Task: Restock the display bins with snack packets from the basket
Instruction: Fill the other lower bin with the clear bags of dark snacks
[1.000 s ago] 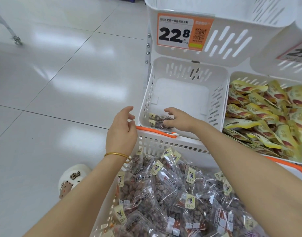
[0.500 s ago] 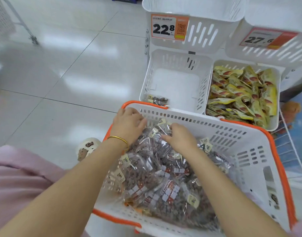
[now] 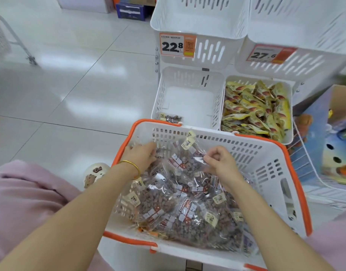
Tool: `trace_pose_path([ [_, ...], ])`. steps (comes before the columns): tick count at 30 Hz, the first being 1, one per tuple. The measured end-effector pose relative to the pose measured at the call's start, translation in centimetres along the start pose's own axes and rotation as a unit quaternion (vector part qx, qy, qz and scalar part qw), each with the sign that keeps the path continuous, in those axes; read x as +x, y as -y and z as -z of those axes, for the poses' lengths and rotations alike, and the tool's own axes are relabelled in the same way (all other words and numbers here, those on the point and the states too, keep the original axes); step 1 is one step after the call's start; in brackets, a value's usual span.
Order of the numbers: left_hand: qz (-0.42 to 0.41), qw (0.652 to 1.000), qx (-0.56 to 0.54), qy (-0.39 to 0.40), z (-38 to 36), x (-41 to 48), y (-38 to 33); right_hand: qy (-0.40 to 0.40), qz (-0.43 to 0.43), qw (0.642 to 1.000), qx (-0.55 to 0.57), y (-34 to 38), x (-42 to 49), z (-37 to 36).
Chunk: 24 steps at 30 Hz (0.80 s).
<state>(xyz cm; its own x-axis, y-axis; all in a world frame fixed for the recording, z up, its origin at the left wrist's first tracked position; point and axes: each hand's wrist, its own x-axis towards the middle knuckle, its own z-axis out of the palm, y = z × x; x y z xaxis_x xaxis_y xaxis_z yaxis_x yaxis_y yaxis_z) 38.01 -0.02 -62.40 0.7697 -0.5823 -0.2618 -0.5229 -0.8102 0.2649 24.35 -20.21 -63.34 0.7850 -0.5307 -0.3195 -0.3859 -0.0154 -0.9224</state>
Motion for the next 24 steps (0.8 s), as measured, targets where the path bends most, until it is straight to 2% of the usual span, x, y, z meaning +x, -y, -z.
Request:
trace_pose_path([
  [3, -0.029, 0.999, 0.008, -0.045, 1.7, 0.6, -0.9, 0.003, 0.006, 1.0, -0.019, 0.0, -0.5, 1.2],
  [6, -0.047, 0.994, -0.017, -0.095, 4.0, 1.0, -1.6, -0.023, 0.046, 0.987, -0.155, 0.5, -0.5, 1.6],
  [8, -0.041, 0.995, -0.034, -0.087, 5.4, 1.0, -2.1, -0.035, 0.094, 0.962, -0.254, 1.1, -0.6, 1.6],
  [9, -0.037, 0.996, -0.036, -0.077, 6.1, 0.9, -2.3, -0.042, 0.106, 0.957, -0.268, 1.5, -0.8, 1.6],
  [15, -0.04, 0.989, -0.14, 0.001, 10.2, 0.6, -3.3, 0.0, 0.147, 0.978, -0.149, 5.8, -1.8, 2.8],
  [22, -0.043, 0.984, -0.172, 0.03, 12.5, 0.3, -4.2, 0.048, 0.147, 0.987, -0.036, 7.3, -1.4, 5.1],
  [24, -0.048, 0.981, -0.182, 0.036, 11.9, 0.5, -4.4, 0.073, 0.151, 0.985, -0.043, 7.5, -1.4, 5.2],
])
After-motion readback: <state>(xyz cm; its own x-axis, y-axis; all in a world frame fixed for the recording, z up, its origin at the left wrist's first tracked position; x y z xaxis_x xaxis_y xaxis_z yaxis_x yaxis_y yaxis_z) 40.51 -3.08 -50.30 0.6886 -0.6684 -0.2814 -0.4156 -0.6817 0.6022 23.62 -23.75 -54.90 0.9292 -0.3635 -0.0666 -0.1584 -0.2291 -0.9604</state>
